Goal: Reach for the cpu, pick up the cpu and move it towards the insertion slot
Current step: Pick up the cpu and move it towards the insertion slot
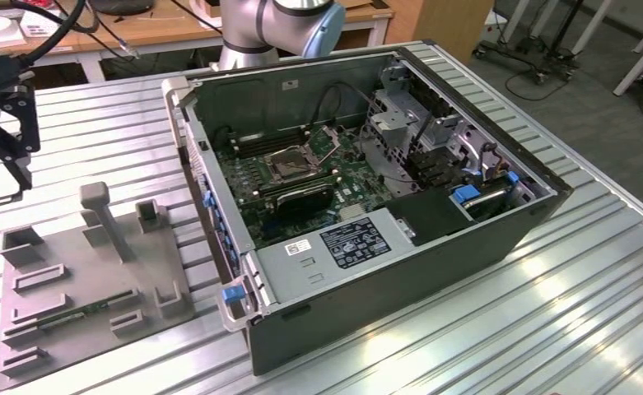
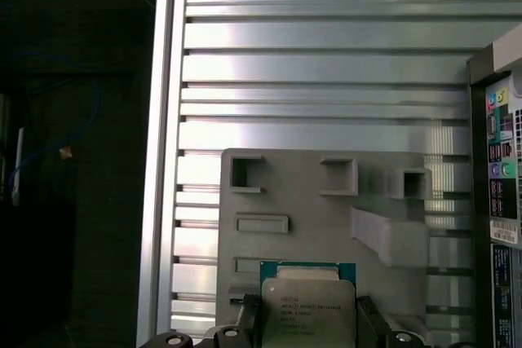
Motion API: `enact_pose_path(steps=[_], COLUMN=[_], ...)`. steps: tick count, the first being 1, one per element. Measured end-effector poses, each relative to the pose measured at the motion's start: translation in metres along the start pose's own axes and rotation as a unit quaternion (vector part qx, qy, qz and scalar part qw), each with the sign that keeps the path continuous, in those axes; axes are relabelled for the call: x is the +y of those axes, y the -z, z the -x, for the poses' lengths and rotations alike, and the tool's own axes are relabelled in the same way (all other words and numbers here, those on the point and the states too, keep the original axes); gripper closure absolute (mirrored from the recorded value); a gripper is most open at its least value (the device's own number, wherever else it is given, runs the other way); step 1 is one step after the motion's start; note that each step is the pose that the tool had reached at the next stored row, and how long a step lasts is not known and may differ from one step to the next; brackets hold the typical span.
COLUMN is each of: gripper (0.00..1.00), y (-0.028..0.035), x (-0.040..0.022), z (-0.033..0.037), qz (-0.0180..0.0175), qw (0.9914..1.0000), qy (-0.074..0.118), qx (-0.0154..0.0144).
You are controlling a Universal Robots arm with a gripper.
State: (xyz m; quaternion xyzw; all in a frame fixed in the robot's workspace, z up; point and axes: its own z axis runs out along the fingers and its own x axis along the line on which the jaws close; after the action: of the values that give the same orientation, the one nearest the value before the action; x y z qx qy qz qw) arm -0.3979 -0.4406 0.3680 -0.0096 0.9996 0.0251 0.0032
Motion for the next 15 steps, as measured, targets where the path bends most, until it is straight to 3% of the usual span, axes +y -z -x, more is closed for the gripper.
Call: enact_pose_path(steps=[15], gripper=[0.46], y=[-0.0001], x=[-0.0003], z=[0.0183], qz=[0.0], qw=[1.0], qy=[0.0], qx=[0.0])
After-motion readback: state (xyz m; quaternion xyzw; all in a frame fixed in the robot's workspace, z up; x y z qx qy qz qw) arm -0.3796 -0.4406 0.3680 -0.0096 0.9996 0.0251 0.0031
